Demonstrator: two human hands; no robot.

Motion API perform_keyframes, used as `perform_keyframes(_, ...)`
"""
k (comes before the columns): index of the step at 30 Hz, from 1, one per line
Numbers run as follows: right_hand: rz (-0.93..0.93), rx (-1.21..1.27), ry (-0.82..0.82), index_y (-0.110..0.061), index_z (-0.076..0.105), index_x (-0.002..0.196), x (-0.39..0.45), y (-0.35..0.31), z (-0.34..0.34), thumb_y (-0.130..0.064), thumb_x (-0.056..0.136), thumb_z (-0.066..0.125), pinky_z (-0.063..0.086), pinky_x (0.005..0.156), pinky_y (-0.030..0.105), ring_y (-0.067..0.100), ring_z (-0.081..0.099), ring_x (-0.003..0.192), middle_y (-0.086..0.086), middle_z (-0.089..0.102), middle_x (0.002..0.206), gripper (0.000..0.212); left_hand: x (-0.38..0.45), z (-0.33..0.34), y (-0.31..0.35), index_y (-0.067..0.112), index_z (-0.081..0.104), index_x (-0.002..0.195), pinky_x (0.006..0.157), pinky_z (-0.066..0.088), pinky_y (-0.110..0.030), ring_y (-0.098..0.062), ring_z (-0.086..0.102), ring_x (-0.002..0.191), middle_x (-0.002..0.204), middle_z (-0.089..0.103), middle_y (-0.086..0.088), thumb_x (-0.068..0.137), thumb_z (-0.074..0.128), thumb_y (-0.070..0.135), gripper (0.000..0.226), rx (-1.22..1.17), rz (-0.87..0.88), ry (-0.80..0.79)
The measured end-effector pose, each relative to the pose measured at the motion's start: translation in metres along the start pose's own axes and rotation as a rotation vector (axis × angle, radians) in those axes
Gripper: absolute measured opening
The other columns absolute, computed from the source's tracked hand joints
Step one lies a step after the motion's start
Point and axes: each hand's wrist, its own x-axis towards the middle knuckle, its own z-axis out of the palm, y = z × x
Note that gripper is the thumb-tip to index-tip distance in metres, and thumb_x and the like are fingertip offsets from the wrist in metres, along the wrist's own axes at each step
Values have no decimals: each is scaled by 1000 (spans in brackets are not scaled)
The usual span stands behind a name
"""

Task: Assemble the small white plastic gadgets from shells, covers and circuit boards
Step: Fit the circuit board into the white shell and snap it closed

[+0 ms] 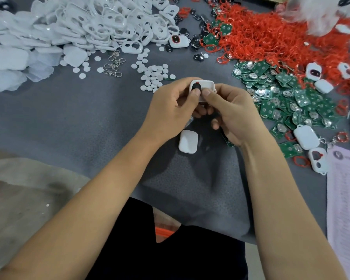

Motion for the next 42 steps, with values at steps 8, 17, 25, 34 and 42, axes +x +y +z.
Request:
perform_keyframes(8,118,171,-16,-4,73,100,-1,-5,-5,-9,99,65,49,49,14,5,57,59,-3,67,68,10,-1,0,-1,0,70,120,68,63,-37,-15,76,73,93,74,-9,106,51,4,23,58,80,7)
perform_keyframes(17,198,232,-3,-6,72,94,-3,-8,-6,-8,96,67,55,57,14,2,62,60,-4,70,67,7,2,3,-7,5,73,117,71,58,-17,-13,72,88,99,76,-7,104,54,6,23,97,13,3)
perform_keyframes(25,223,296,19,-5,72,94,-5,-13,-2,-5,96,68,55,59,14,3,62,61,-4,68,65,4,2,2,-6,5,72,122,71,60,-23,-12,75,89,101,77,-5,107,52,7,25,-7,-29,-32)
perform_keyframes(34,142,109,152,-4,70,83,-2,-13,13,-6,96,66,56,53,24,9,56,52,3,61,62,13,3,4,-8,7,72,121,88,59,-31,-7,72,99,107,76,1,105,55,7,24,107,-7,-3)
perform_keyframes(42,45,62,25,-5,74,99,-4,-8,0,-9,99,68,56,57,22,8,60,63,2,69,74,7,1,1,-6,4,72,120,69,58,-18,-8,75,83,97,77,-2,106,54,6,24,6,-17,2)
